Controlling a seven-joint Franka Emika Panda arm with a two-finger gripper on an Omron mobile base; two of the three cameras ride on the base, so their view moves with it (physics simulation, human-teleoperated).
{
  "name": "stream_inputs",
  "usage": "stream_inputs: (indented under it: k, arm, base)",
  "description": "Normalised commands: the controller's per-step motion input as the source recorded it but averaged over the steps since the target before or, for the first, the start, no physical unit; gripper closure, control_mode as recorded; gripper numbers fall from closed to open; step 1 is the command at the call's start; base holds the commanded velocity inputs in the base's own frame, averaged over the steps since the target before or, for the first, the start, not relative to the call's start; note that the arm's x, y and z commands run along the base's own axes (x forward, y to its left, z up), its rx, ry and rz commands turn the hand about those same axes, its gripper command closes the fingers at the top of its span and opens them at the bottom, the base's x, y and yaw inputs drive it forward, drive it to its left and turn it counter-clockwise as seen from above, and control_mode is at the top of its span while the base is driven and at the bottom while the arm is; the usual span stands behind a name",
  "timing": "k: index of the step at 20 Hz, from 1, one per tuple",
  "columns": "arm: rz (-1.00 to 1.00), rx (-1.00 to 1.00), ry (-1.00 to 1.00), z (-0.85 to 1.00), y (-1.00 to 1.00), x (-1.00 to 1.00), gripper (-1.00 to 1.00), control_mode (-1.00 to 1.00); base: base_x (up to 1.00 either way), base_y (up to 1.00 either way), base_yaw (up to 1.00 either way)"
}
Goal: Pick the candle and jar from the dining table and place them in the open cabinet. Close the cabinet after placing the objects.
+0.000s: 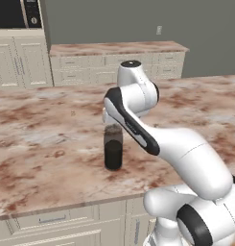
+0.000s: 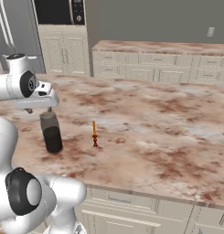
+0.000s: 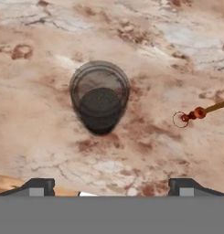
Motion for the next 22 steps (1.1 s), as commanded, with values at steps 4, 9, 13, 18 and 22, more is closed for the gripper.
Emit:
stream_inputs:
  k: [4, 9, 13, 18, 22]
  arm:
    - [0.04, -0.02, 0.07, -0.14, 0.45, 0.00, -1.00, -1.00]
    - [0.00, 0.00, 0.04, -0.17, 0.07, 0.16, -1.00, -1.00]
    - [0.00, 0.00, 0.03, -0.04, 0.03, 0.15, -1.00, -1.00]
    - [0.00, 0.00, 0.04, 0.00, 0.02, 0.25, -1.00, -1.00]
    - [0.00, 0.00, 0.00, 0.00, 0.00, 0.13, -1.00, -1.00]
  base:
    - [0.00, 0.00, 0.00]
    - [0.00, 0.00, 0.00]
    - [0.00, 0.00, 0.00]
    - [0.00, 0.00, 0.00]
    - [0.00, 0.00, 0.00]
